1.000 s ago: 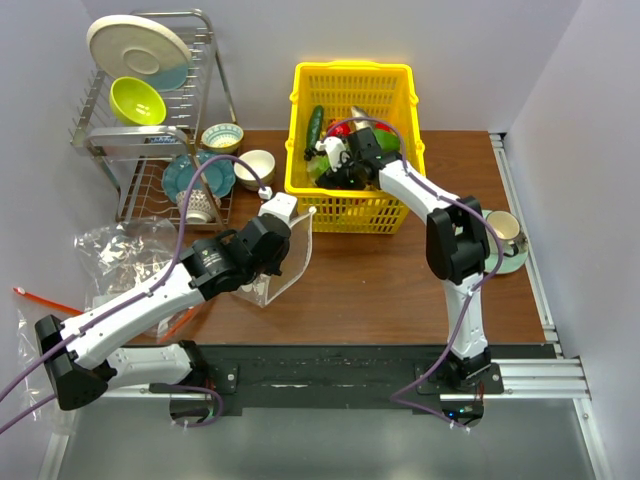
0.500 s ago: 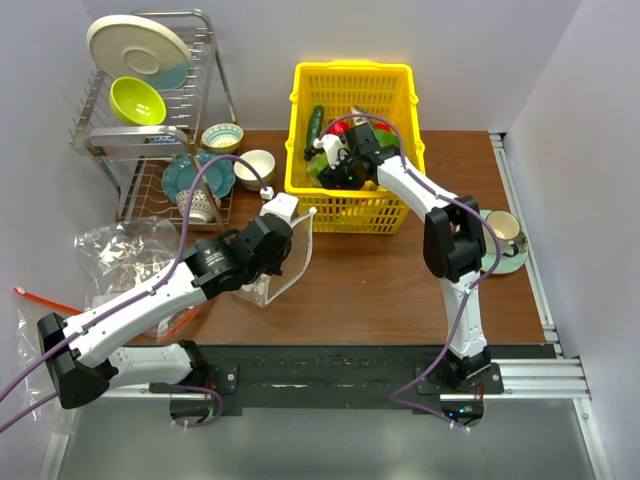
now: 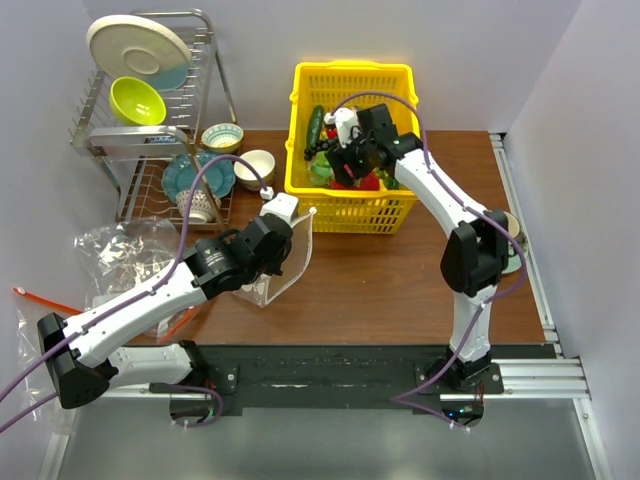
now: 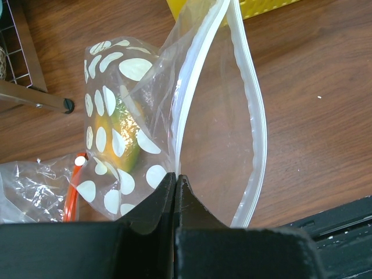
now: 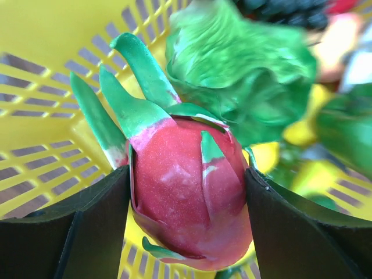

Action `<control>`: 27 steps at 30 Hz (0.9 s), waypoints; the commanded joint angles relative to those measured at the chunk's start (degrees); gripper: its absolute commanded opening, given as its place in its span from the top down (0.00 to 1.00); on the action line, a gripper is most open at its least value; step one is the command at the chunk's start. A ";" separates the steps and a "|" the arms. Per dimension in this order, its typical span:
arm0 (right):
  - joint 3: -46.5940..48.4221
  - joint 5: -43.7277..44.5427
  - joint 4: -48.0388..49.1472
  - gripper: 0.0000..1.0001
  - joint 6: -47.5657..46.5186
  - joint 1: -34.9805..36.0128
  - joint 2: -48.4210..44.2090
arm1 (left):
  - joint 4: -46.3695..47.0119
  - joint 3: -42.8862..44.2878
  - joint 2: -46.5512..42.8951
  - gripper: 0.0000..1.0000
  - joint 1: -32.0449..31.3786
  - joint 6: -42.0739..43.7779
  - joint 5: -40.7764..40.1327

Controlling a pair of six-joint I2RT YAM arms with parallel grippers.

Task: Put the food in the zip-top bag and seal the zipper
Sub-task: Pick up the fake fruit from the bin.

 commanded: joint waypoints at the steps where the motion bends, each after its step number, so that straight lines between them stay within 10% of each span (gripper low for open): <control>1: 2.42 4.25 4.34 1.00 2.57 -0.12 -6.76 | -0.28 2.46 -1.00 1.00 0.41 1.00 -1.03; 11: -0.30 11.55 7.41 1.00 7.58 -0.12 -16.24 | -0.02 3.34 -0.30 1.00 0.41 0.82 -0.51; 27: -23.31 -10.49 30.90 1.00 32.85 -0.12 -44.60 | -0.19 8.96 2.51 1.00 0.41 -1.90 2.57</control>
